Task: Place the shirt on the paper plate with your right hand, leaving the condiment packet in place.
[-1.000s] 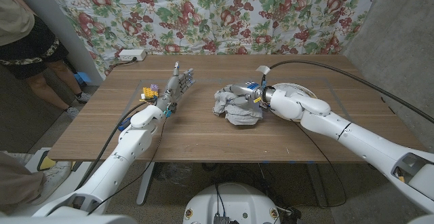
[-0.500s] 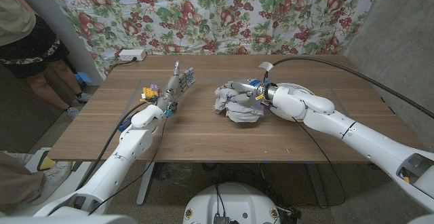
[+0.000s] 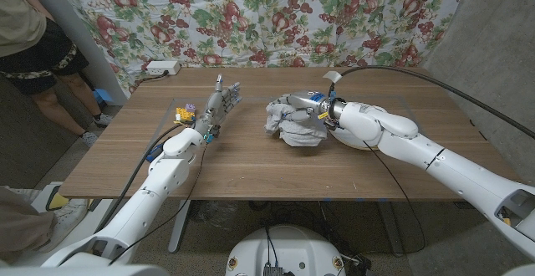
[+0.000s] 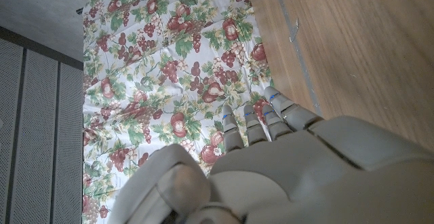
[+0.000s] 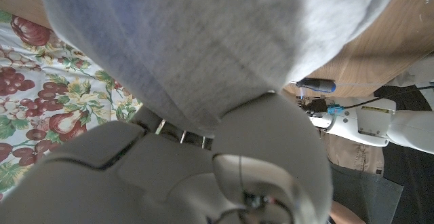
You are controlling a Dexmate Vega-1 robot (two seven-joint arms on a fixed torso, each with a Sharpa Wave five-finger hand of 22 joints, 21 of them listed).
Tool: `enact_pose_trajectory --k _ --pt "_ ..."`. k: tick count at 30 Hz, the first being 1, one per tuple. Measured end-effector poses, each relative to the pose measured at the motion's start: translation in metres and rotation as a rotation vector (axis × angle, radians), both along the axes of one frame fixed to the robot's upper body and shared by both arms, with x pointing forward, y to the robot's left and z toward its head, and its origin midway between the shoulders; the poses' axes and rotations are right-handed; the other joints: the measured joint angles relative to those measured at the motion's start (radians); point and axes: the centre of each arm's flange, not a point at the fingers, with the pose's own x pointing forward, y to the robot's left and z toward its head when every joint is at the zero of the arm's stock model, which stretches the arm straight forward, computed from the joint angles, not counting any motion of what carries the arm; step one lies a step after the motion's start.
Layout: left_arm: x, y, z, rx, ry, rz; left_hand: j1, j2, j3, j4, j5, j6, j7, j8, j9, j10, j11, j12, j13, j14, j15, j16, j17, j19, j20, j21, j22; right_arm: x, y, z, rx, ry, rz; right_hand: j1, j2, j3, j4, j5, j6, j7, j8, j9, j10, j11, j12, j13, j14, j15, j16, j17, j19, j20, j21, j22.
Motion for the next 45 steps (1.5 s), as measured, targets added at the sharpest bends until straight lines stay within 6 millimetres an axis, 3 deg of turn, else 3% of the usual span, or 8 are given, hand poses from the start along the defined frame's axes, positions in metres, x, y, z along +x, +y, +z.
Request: enact_pose_trajectory --k 45 --pt "0.010 -0.002 0.003 0.007 0.009 -0.001 0.000 0.000 0.000 0.000 -0.004 0.001 0.001 0.000 0.000 0.000 0.000 0.000 0.000 -0.011 0.004 0.000 0.000 -0.011 -0.001 0.000 0.000 -0.015 -0.028 0.043 0.110 -0.114 -0.037 -0.015 -0.015 0.008 -0.009 0.000 0.034 -0.002 0.000 0.005 0.030 -0.002 0.038 0.013 0.072 0.000 -0.016 0.009 0.000 0.000 0.035 -0.004"
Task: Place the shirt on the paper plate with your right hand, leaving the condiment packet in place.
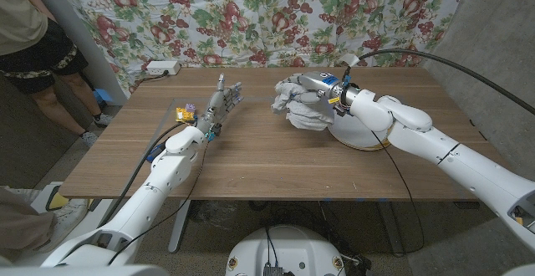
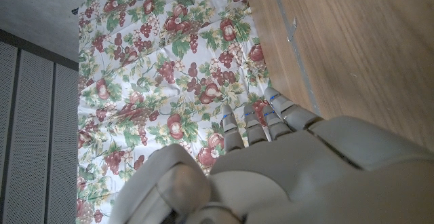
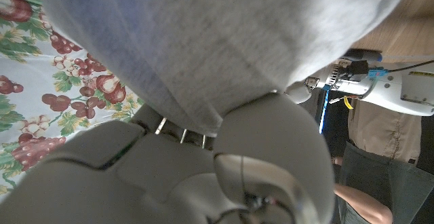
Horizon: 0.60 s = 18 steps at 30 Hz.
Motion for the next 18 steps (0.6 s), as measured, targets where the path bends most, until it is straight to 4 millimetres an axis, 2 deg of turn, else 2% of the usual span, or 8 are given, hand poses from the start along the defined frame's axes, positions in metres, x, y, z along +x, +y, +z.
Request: enact_pose_trajectory --k 13,16,18 --pt "-0.002 0.000 0.001 0.001 -0.006 -0.001 0.000 0.000 0.000 0.000 0.000 0.000 0.000 0.000 0.000 0.001 -0.001 0.000 0.000 0.000 0.000 0.000 0.000 0.000 0.000 0.000 0.000 -0.003 -0.007 0.006 0.024 -0.019 -0.019 -0.007 -0.007 0.000 0.000 0.000 0.000 0.000 0.000 0.001 0.004 0.004 0.000 0.004 0.002 -0.002 -0.006 0.003 -0.008 0.000 0.008 0.000" --pt "-0.002 0.001 0.001 0.001 -0.007 -0.001 0.000 0.000 0.000 0.000 0.000 0.001 -0.001 0.000 0.000 0.022 -0.022 0.007 0.000 0.000 0.000 0.000 0.000 0.000 0.000 0.000 0.000 -0.003 -0.010 0.008 0.037 -0.024 -0.031 -0.008 -0.008 0.000 0.000 0.000 0.000 0.000 0.000 0.005 0.007 0.000 0.004 0.004 0.002 -0.002 -0.007 0.005 -0.008 0.000 0.008 0.000" --pt "-0.002 0.002 0.001 0.002 -0.007 -0.001 0.000 0.000 0.000 0.000 0.000 0.007 -0.007 0.000 0.000 0.027 -0.027 0.007 0.000 0.000 0.000 0.000 0.000 0.000 0.000 0.000 0.000 -0.003 -0.012 0.009 0.044 -0.028 -0.036 -0.013 -0.013 0.000 0.000 0.000 0.002 0.002 0.000 0.005 0.008 0.000 0.008 0.005 0.005 -0.005 -0.010 0.005 -0.008 0.000 0.008 0.000"
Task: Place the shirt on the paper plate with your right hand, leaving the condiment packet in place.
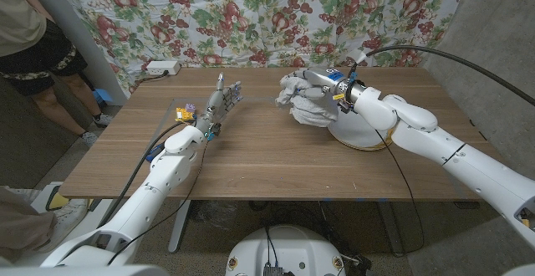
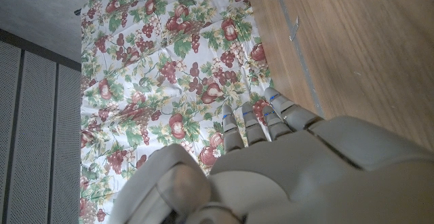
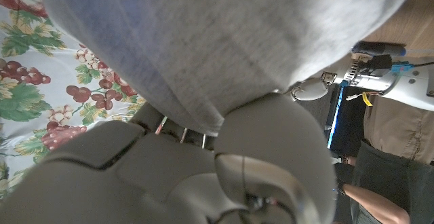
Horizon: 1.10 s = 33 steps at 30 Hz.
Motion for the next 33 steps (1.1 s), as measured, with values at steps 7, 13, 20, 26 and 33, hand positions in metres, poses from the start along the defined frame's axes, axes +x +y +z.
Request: enact_pose_trajectory --k 7,13,20,26,33 --pt "0.000 0.000 0.000 0.001 -0.001 -0.002 0.000 0.000 0.000 0.000 0.000 0.002 -0.002 0.000 0.000 -0.004 0.004 0.000 0.000 0.000 0.000 0.000 0.000 0.000 0.000 0.000 0.000 -0.002 -0.004 0.003 0.007 -0.008 -0.011 0.000 0.000 0.000 0.000 0.000 0.002 0.002 0.000 0.000 0.003 0.003 0.000 0.000 0.003 0.003 0.000 0.000 0.000 0.000 0.007 -0.005" --pt "0.000 0.000 0.001 0.003 -0.003 -0.006 0.000 0.000 0.000 0.000 0.000 0.007 0.004 0.000 0.000 -0.004 0.004 0.000 0.000 0.000 0.000 0.000 0.000 0.000 0.000 0.000 0.000 -0.003 -0.009 0.007 0.019 -0.019 -0.030 0.000 0.000 0.004 -0.004 0.000 0.001 0.002 0.000 0.000 0.003 0.003 0.000 0.000 0.007 0.000 -0.005 0.000 0.000 0.000 0.011 -0.005" --pt "0.001 0.001 0.001 0.005 -0.003 -0.009 0.000 0.000 0.000 0.000 0.000 0.007 0.004 0.000 0.000 -0.004 0.004 0.000 0.000 0.000 0.000 0.000 0.000 0.000 0.000 0.000 0.000 -0.005 -0.014 0.011 0.027 -0.033 -0.051 0.000 0.000 0.004 -0.004 0.000 0.005 -0.002 0.000 0.000 0.008 -0.002 0.000 0.000 0.012 0.002 -0.005 0.005 0.000 0.000 0.011 -0.005" --pt "0.002 0.001 0.003 0.008 -0.004 -0.011 0.000 0.000 0.000 0.000 0.000 0.007 0.004 0.000 0.000 -0.004 0.004 0.000 0.000 0.000 0.000 0.000 0.000 0.000 0.000 0.000 0.000 -0.007 -0.021 0.015 0.040 -0.044 -0.072 0.000 0.000 0.007 -0.007 0.000 0.007 -0.004 0.000 0.000 0.008 -0.002 0.000 0.000 0.016 -0.002 -0.005 0.005 0.000 0.000 0.018 -0.005" --pt "0.002 0.000 0.004 0.008 -0.004 -0.013 0.000 0.000 0.000 0.000 0.000 0.007 0.004 0.000 0.000 -0.009 0.009 0.000 0.000 0.000 0.000 0.000 0.000 0.000 0.000 0.000 0.000 -0.008 -0.027 0.016 0.054 -0.053 -0.090 0.000 0.000 0.007 -0.007 0.000 0.010 0.000 0.000 0.000 0.008 -0.002 0.007 -0.001 0.016 -0.002 -0.005 0.009 0.000 0.000 0.018 -0.005"
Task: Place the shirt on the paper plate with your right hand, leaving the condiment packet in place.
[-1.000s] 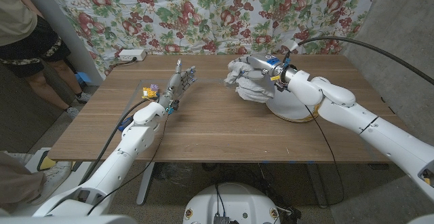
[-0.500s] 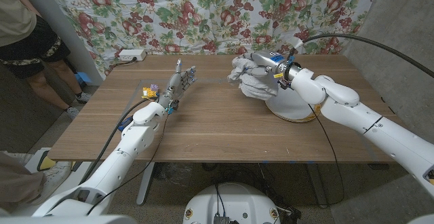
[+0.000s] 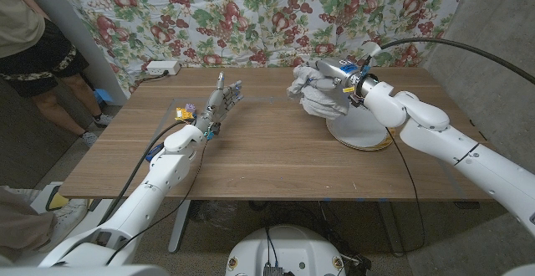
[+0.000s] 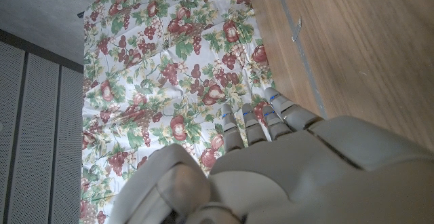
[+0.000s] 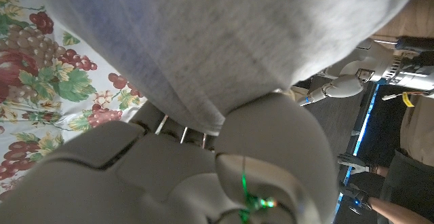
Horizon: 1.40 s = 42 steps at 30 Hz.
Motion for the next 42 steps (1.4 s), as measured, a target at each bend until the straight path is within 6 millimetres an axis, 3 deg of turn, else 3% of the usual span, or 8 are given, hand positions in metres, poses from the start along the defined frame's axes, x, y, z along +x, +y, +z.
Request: enact_pose_trajectory --k 27,42 --pt "-0.003 -0.002 0.001 0.004 -0.005 -0.003 0.000 0.000 0.000 0.000 0.000 0.000 0.000 0.000 0.000 -0.005 0.005 0.000 0.000 0.000 0.000 0.000 0.000 0.000 0.000 0.000 0.000 0.000 -0.029 0.008 0.100 -0.020 -0.092 -0.005 0.005 0.001 -0.001 -0.005 0.005 -0.005 -0.009 0.005 0.000 0.000 0.000 0.005 0.009 0.002 -0.007 0.014 -0.011 0.000 0.015 0.000" --pt "-0.005 -0.006 -0.001 0.006 -0.001 -0.002 0.000 0.000 0.000 0.000 0.000 0.000 0.000 0.000 0.000 -0.005 0.005 0.000 0.000 0.000 0.000 0.000 0.000 0.000 0.000 0.000 0.000 -0.007 -0.056 0.001 0.151 -0.029 -0.174 -0.005 0.005 0.003 -0.003 -0.005 0.005 -0.005 -0.009 0.010 0.005 -0.005 -0.001 0.005 0.009 0.002 -0.007 0.019 -0.011 0.000 0.022 -0.005"
